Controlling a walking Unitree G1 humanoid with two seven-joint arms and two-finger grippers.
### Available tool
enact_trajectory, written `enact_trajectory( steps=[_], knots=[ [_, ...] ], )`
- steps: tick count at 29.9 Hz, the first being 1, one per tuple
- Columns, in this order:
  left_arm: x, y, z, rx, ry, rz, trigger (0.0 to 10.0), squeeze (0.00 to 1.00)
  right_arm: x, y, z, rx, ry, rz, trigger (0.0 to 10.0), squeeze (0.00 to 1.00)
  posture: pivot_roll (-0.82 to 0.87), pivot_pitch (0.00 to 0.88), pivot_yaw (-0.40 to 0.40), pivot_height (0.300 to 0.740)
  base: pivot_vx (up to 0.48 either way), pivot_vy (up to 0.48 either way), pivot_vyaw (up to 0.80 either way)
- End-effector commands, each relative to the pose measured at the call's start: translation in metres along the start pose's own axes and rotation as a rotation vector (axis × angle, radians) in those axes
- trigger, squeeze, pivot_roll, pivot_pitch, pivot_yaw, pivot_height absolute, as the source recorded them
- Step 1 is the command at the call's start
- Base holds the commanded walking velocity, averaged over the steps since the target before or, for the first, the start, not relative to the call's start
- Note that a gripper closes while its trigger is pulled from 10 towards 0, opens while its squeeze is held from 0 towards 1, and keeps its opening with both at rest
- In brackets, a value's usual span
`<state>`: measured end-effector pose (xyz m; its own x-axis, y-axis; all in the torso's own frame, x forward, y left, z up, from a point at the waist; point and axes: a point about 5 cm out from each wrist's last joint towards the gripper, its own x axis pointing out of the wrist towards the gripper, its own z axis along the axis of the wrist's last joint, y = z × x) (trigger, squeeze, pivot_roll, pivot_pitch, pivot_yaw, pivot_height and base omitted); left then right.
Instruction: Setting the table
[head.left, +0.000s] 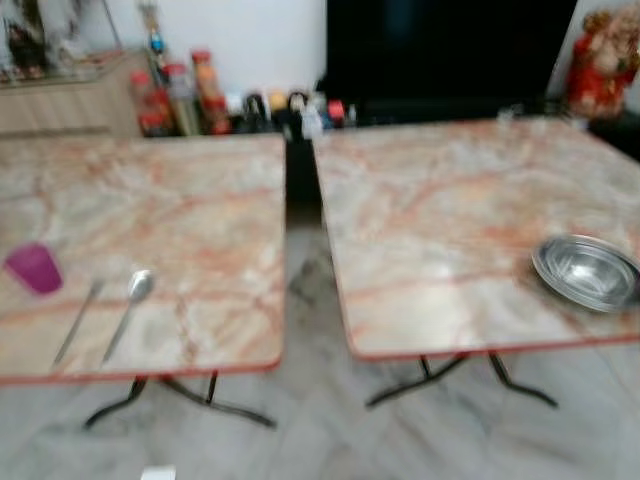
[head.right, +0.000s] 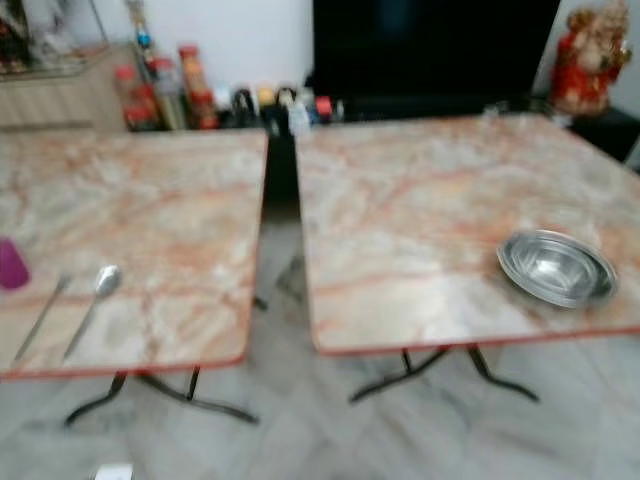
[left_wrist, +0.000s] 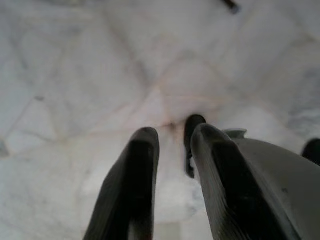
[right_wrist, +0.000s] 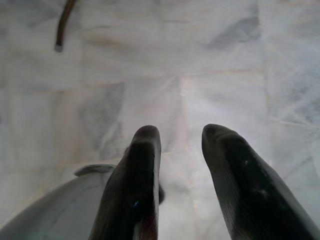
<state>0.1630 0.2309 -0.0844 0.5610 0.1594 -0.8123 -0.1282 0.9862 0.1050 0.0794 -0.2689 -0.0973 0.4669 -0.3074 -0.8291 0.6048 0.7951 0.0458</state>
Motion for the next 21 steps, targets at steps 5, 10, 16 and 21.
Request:
enact_trajectory(
  steps=[5,10,16,21],
  knots=[
    [-0.0025,0.0101,-0.0089,0.004,0.030,0.024,10.0,0.00,0.0002,0.0042,-0.0018,0.009,0.001,0.010,10.0,0.00,0.00,0.030,-0.026,0.740,0.000,0.387,0.00],
    [-0.0027,0.0105,-0.0095,0.011,0.032,0.026,10.0,0.00,-0.0001,0.0037,-0.0022,0.004,-0.001,0.010,10.0,0.00,0.00,0.024,-0.025,0.740,0.000,0.480,0.00],
    [-0.0029,0.0109,-0.0105,0.013,0.034,0.025,10.0,0.00,-0.0003,0.0028,-0.0022,-0.035,0.001,0.009,10.0,0.00,0.00,0.017,-0.024,0.740,0.000,0.480,0.09],
    [-0.0031,0.0107,-0.0113,0.012,0.035,0.025,10.0,0.00,-0.0007,0.0021,-0.0032,-0.025,0.005,0.007,10.0,0.00,0.00,0.009,-0.025,0.740,0.000,0.480,0.20]
  ],
)
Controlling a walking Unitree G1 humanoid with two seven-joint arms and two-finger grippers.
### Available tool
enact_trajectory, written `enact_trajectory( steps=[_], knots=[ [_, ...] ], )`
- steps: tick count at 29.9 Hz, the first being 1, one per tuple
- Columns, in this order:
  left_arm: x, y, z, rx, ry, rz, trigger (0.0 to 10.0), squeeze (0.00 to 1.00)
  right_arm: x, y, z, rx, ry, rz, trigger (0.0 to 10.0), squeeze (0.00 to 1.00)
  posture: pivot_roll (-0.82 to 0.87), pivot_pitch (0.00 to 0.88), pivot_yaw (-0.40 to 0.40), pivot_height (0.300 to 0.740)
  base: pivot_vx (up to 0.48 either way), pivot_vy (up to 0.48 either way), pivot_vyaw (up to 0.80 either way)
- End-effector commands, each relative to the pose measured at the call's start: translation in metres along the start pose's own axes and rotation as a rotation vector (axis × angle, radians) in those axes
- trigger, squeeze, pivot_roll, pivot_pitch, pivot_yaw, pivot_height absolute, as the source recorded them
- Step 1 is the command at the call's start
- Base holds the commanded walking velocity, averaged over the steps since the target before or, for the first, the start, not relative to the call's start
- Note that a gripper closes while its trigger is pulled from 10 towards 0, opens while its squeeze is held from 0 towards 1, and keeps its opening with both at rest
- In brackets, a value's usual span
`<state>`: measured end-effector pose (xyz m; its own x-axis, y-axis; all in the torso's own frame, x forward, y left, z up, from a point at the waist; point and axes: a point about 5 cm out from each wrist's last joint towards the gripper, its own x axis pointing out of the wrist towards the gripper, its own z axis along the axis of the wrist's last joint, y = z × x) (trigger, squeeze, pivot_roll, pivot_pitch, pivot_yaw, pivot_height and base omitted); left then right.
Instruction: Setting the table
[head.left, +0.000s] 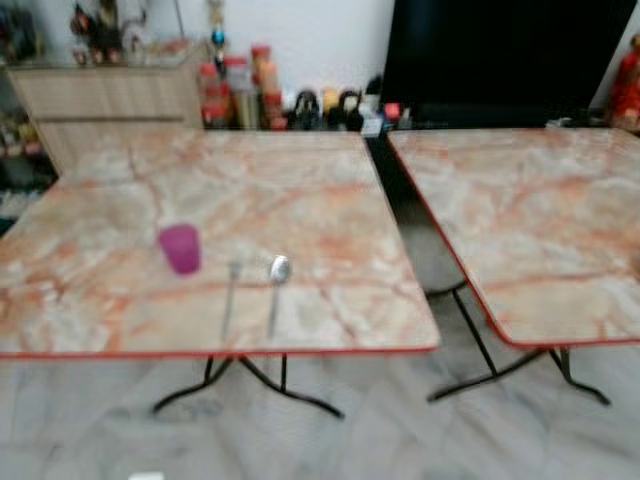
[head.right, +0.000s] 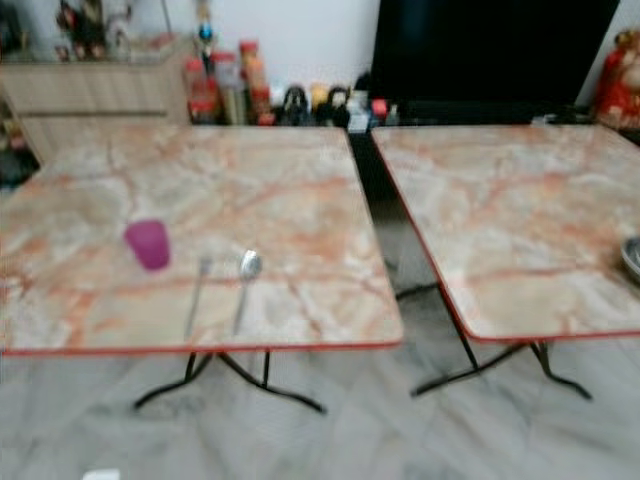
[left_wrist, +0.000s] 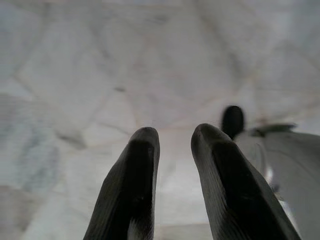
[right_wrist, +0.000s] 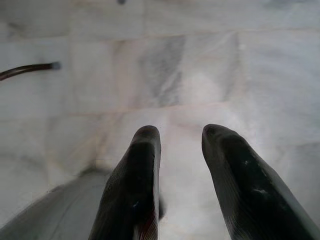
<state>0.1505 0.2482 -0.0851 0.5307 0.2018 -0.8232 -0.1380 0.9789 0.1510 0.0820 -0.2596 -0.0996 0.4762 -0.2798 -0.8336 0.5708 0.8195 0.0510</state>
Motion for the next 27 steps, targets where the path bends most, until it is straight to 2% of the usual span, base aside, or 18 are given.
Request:
enact_trajectory(
  steps=[1,8,20,27],
  knots=[
    [0.0003,-0.0080,-0.0014,-0.005,0.006,-0.019,10.0,0.00,-0.0011,-0.0069,0.0009,0.007,-0.005,-0.020,10.0,0.00,0.00,0.009,-0.025,0.740,0.000,0.480,0.00],
    [0.0003,-0.0079,-0.0012,0.000,0.005,-0.018,10.0,0.00,-0.0012,-0.0071,0.0009,0.012,-0.006,-0.022,10.0,0.00,0.00,0.018,-0.024,0.740,0.000,0.462,0.00],
    [0.0005,-0.0064,0.0005,0.021,-0.002,-0.001,10.0,0.00,-0.0009,-0.0060,0.0012,0.024,-0.009,-0.021,10.0,0.00,0.00,0.026,-0.026,0.740,0.000,0.000,0.00],
    [0.0006,-0.0070,0.0008,-0.006,-0.003,-0.001,10.0,0.00,-0.0005,-0.0052,0.0023,0.032,-0.014,-0.020,10.0,0.00,0.01,0.029,-0.028,0.740,0.000,0.000,0.00]
  ],
)
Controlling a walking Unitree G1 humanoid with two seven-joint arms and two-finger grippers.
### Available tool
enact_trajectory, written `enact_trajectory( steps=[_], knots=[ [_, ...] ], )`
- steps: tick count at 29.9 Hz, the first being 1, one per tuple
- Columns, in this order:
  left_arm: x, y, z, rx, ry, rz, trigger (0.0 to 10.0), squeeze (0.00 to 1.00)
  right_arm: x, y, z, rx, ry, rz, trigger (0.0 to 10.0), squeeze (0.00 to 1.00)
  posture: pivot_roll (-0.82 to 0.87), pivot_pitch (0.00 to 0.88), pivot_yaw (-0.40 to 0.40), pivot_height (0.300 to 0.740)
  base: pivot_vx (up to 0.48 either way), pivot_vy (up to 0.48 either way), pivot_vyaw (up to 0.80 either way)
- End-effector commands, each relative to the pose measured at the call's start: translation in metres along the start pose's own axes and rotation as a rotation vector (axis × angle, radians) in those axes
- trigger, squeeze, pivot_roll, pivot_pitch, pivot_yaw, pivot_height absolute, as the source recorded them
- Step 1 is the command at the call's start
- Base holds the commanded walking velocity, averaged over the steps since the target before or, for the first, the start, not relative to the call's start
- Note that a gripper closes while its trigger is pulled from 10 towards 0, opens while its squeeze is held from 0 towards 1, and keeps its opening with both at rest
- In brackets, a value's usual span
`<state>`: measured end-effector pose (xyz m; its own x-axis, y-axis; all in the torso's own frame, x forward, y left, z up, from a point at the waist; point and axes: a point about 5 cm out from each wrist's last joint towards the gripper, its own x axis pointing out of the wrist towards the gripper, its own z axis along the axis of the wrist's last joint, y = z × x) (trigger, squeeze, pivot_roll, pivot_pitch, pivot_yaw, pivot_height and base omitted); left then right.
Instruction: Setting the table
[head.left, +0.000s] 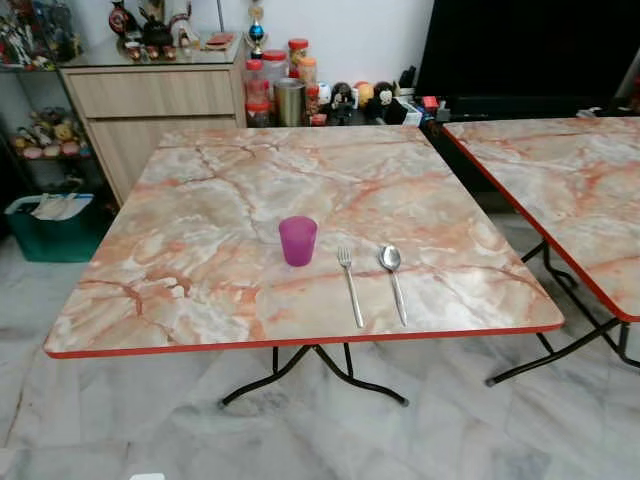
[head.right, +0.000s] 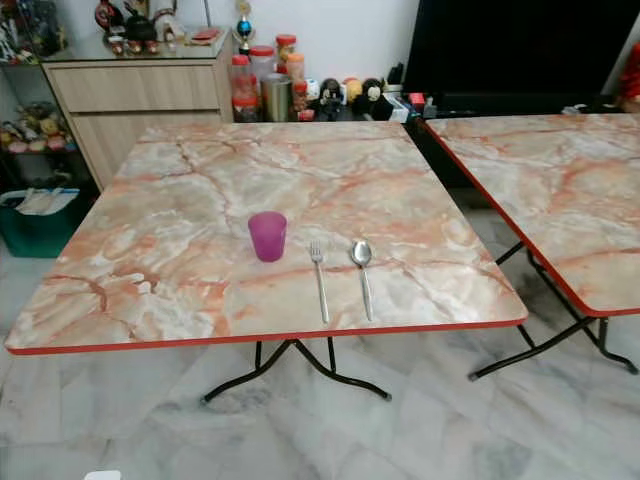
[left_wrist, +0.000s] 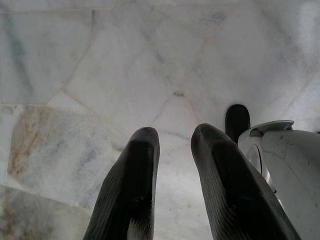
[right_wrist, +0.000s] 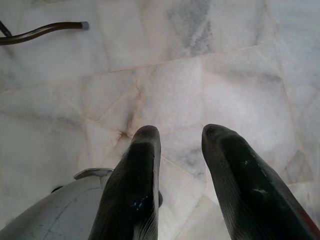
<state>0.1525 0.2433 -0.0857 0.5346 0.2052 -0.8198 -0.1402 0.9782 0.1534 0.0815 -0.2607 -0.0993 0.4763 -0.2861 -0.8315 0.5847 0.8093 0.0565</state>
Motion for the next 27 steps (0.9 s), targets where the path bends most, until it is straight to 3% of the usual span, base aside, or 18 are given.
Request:
enact_trajectory(
  steps=[1,7,11,27],
  knots=[
    [0.0001,-0.0018,-0.0002,-0.004,0.002,-0.005,10.0,0.00,-0.0003,-0.0038,0.0020,0.016,-0.009,-0.014,10.0,0.00,0.01,0.029,-0.028,0.740,0.000,0.000,0.00],
    [0.0002,-0.0019,0.0001,-0.002,0.003,-0.003,10.0,0.00,-0.0001,-0.0038,0.0026,0.004,-0.010,-0.015,10.0,0.00,0.01,0.029,-0.028,0.740,0.000,0.000,0.00],
    [0.0003,-0.0019,0.0004,-0.007,0.002,-0.002,10.0,0.00,0.0001,-0.0039,0.0032,-0.008,-0.009,-0.016,10.0,0.00,0.01,0.033,-0.029,0.740,0.000,0.000,0.77],
    [0.0004,-0.0030,0.0008,-0.021,0.001,-0.004,10.0,0.00,0.0003,-0.0040,0.0036,0.017,-0.009,-0.020,10.0,0.00,0.01,0.047,-0.035,0.740,0.015,0.000,0.00]
  ],
)
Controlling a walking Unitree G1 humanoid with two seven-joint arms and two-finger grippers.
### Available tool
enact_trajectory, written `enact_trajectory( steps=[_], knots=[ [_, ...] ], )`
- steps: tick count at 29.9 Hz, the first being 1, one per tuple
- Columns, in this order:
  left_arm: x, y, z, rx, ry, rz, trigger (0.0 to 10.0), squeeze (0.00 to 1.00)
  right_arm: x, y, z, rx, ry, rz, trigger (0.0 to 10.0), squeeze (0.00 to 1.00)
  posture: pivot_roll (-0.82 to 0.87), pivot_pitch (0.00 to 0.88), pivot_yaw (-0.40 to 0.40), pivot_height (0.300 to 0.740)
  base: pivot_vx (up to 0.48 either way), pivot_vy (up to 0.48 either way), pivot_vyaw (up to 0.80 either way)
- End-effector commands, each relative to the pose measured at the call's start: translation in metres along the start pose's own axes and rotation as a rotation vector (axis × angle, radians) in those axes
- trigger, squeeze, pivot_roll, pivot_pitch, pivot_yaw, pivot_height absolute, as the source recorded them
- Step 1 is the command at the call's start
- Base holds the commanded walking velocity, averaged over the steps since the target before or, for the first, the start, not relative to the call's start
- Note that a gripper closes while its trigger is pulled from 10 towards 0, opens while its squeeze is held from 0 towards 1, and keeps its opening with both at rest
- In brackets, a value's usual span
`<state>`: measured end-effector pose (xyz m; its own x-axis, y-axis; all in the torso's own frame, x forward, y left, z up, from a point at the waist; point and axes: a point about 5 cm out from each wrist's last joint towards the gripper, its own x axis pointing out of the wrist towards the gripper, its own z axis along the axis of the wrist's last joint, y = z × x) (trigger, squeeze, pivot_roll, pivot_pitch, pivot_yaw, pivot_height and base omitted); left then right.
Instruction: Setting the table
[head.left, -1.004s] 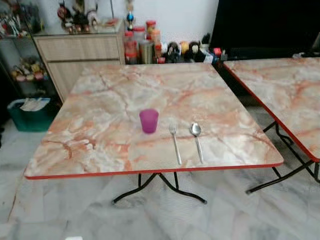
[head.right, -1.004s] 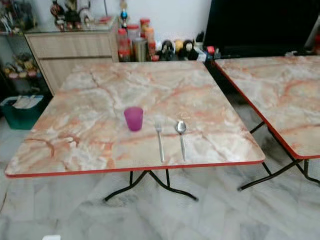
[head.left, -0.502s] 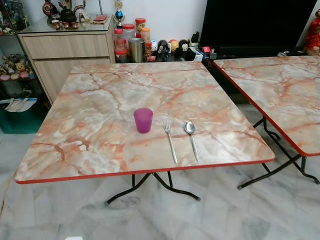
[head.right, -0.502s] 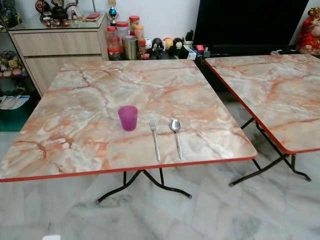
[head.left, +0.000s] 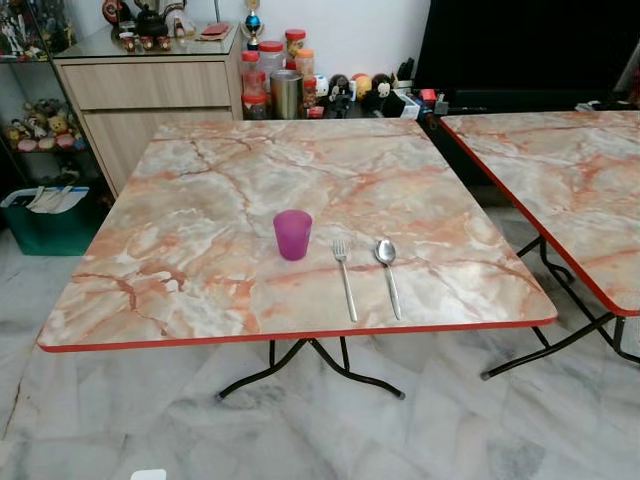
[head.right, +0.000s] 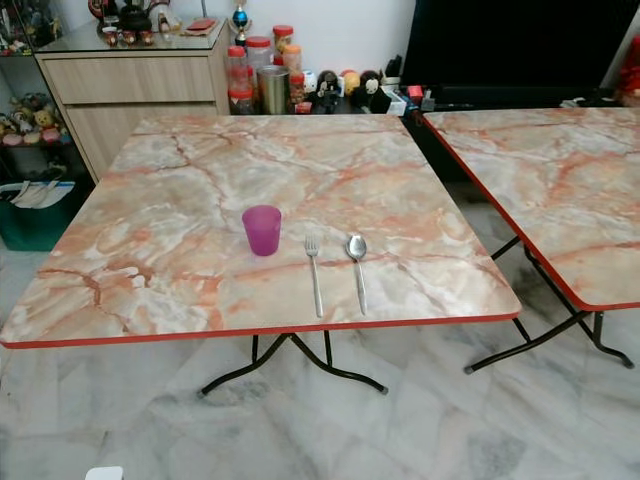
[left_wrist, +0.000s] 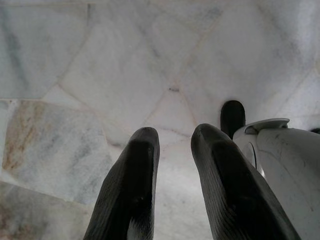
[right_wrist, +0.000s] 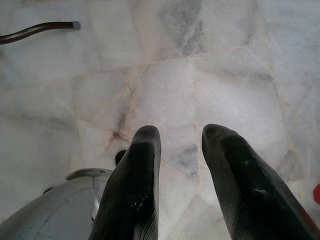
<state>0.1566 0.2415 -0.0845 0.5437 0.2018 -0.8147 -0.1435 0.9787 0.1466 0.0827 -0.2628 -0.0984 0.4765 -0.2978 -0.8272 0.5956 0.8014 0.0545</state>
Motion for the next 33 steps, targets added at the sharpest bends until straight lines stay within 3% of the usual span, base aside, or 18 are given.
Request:
enact_trajectory(
  steps=[1,6,11,20,33],
  knots=[
    [-0.0005,-0.0008,-0.0032,-0.015,0.011,0.000,10.0,0.00,-0.0001,-0.0030,0.0014,0.004,-0.001,-0.010,10.0,0.00,0.01,0.047,-0.035,0.740,0.247,0.000,0.00],
    [-0.0004,-0.0011,-0.0029,-0.016,0.011,0.000,10.0,0.00,0.0002,-0.0029,0.0023,-0.014,-0.002,-0.008,10.0,0.00,0.01,0.046,-0.035,0.740,0.256,0.000,0.00],
    [-0.0003,-0.0013,-0.0026,-0.016,0.011,0.000,10.0,0.00,0.0003,-0.0029,0.0027,-0.013,-0.002,-0.009,10.0,0.00,0.01,0.044,-0.036,0.740,0.261,0.000,0.74],
    [-0.0001,-0.0012,-0.0016,-0.010,0.007,0.003,10.0,0.00,0.0004,-0.0025,0.0028,0.000,-0.004,-0.011,10.0,0.00,0.01,0.043,-0.036,0.740,0.259,0.000,0.00],
    [-0.0003,-0.0004,-0.0024,-0.022,0.009,0.019,10.0,0.00,0.0004,-0.0024,0.0023,0.007,0.000,-0.009,10.0,0.00,0.01,0.044,-0.034,0.740,0.000,0.000,0.00]
  ],
)
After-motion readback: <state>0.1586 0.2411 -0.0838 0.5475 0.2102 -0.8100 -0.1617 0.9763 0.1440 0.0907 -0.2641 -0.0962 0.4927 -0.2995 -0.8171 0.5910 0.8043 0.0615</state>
